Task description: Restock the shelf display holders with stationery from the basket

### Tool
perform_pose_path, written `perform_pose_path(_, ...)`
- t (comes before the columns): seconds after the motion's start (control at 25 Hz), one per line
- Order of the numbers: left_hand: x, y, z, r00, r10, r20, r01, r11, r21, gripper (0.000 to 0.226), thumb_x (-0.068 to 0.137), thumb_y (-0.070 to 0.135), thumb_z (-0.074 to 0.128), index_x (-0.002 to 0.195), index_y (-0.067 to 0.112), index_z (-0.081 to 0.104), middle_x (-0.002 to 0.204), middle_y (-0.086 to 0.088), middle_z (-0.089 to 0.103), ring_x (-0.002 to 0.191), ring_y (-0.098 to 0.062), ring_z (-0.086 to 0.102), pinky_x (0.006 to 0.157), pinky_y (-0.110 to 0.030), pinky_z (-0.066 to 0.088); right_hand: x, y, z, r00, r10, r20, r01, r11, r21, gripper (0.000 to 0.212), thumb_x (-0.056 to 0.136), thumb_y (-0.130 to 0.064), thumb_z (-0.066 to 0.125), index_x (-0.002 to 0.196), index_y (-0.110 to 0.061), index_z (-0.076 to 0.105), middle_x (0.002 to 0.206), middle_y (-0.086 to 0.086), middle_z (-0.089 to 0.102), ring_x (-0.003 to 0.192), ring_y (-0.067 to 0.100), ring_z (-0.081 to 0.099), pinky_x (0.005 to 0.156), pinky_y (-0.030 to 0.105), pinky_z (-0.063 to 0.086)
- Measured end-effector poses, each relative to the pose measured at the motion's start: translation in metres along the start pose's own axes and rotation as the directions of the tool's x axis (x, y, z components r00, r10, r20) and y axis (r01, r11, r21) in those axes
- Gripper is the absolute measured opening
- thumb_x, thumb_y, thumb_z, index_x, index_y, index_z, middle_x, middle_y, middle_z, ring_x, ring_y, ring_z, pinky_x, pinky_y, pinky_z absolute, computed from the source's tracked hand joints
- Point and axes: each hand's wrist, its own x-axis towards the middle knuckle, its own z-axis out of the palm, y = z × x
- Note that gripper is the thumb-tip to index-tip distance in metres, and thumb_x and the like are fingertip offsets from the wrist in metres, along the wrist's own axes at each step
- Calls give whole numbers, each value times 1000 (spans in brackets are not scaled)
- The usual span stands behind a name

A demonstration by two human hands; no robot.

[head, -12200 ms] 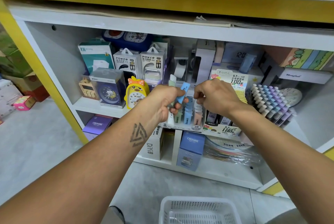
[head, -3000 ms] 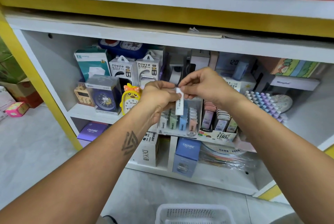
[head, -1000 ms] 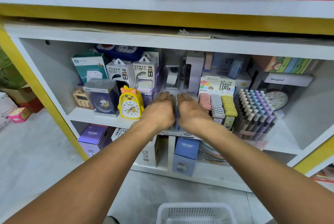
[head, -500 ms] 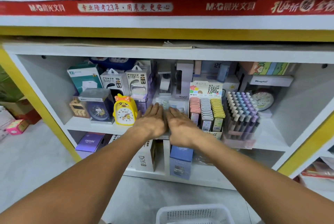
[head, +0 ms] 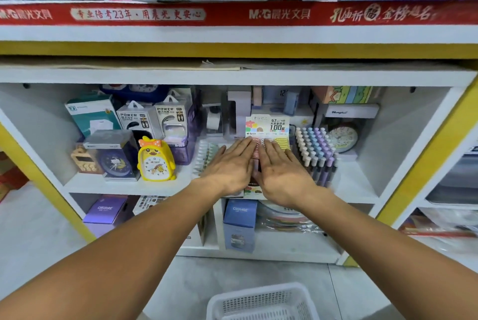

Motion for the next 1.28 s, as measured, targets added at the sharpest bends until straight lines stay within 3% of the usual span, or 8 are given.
perform_pose_path(0.2,2,-8,6,999,36,5,-36,999,27,62,101,41,20,157,30,-4,166,14,-6,151,-5,-5,121,-34,-1,17,4,5,998,29,63,-25,998,-52,97,91,-30,50,156,-11,-19,165,9,-23,152,23,-20,121,47,-9)
perform_pose_path(0.4,-1,1,-5,1000,20,7,-19,999,-41,66,99,32,30,158,26,2,167,9,-1,152,-9,-1,123,-36,2,4,5,-14,999,-43,-18,44,997,64,97,84,-16,51,159,-12,-10,167,7,-13,154,20,-11,125,42,-4)
perform_pose_path(0.52,1,9,-17,997,-20,-70,12,994,-113,63,98,29,34,158,20,14,166,1,11,152,-16,11,124,-36,11,-10,27,-49,975,31,-219,49,935,350,90,77,0,49,159,-19,16,167,6,17,150,20,24,121,36,27)
perform_pose_path(0.64,7,27,-25,992,-38,-122,25,994,-106,60,101,34,32,157,20,19,165,0,17,151,-18,17,122,-32,12,-26,65,-60,874,169,-456,42,908,417,43,94,-11,43,137,-14,48,127,10,60,104,29,60,79,29,49)
perform_pose_path(0.72,14,43,-24,994,2,-110,-9,997,-70,60,102,39,27,158,19,17,166,-1,15,151,-18,14,122,-33,7,-33,83,-52,912,188,-366,-46,930,364,42,104,-30,36,140,-10,46,140,11,53,127,34,52,98,38,47)
perform_pose_path(0.8,21,60,-19,997,23,-70,-26,999,-38,62,103,43,22,159,19,11,167,0,8,153,-16,7,122,-34,1,-32,93,-39,967,186,-176,-137,957,257,61,106,-47,26,157,-12,25,165,7,21,152,27,20,122,47,23)
perform_pose_path(0.96,34,78,-6,999,33,0,-33,999,29,63,103,46,16,159,20,1,167,4,-6,152,-12,-9,124,-41,-2,-22,99,-25,981,145,-127,-128,983,134,75,101,-62,12,160,-17,4,168,3,-4,155,18,-3,125,45,4)
perform_pose_path(1.28,44,76,8,998,35,60,-40,996,85,63,102,44,15,159,21,2,166,5,-11,151,-13,-14,123,-44,-4,-9,90,-6,988,122,-92,-117,992,55,76,101,-62,11,160,-14,2,168,4,-2,155,20,-6,126,44,5)
